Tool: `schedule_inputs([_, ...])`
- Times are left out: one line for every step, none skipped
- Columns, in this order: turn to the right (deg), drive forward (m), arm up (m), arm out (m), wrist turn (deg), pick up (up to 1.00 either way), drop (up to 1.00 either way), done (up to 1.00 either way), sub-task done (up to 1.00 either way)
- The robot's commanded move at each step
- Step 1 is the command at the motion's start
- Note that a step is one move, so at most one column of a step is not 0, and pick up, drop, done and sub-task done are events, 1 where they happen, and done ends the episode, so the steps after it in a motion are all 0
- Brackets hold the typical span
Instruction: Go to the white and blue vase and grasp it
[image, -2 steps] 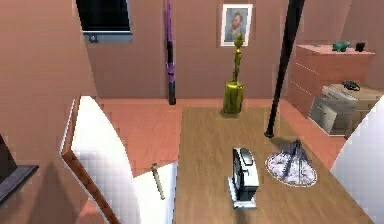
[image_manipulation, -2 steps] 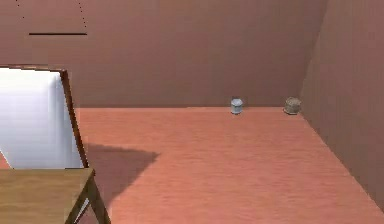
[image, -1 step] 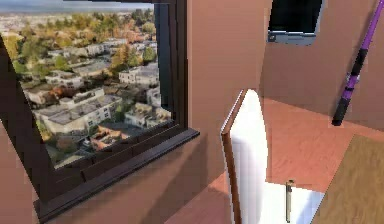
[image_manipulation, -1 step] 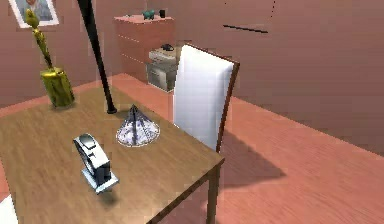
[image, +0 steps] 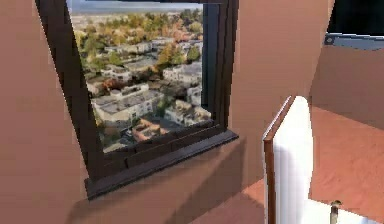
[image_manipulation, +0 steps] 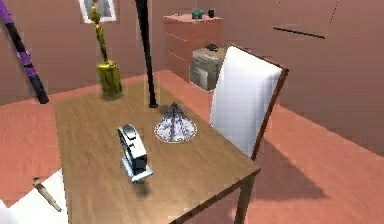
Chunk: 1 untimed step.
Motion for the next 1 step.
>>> schedule_inputs([45.0, 0.0, 0.0, 0.0, 0.0, 0.0, 0.0, 0.0, 0.0])
